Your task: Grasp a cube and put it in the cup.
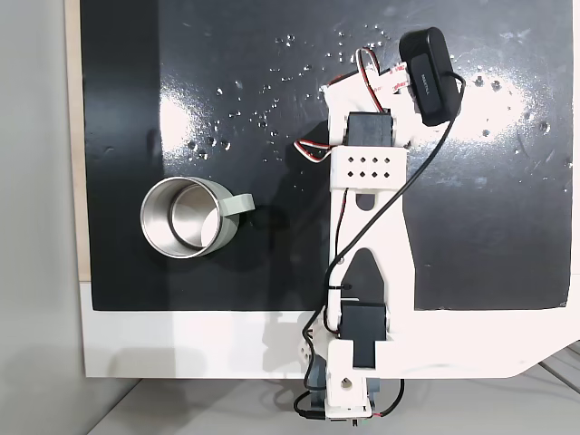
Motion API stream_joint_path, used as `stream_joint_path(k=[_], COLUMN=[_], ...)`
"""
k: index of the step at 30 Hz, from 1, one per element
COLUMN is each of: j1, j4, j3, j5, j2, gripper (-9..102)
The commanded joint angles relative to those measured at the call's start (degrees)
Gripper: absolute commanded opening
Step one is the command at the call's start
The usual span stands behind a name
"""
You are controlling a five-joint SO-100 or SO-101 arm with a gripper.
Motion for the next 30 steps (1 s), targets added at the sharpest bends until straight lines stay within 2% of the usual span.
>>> stream_joint_path(k=[1, 13, 22, 30], j1=[-0.35, 1.05, 0.97, 1.05], j4=[0.53, 1.85, 2.02, 2.81], j3=[-6.77, -17.58, -17.05, -16.44], j5=[-1.14, -2.29, -3.52, -4.92], j2=[-1.05, -10.55, -11.43, -13.54], gripper=[0, 0, 26, 28])
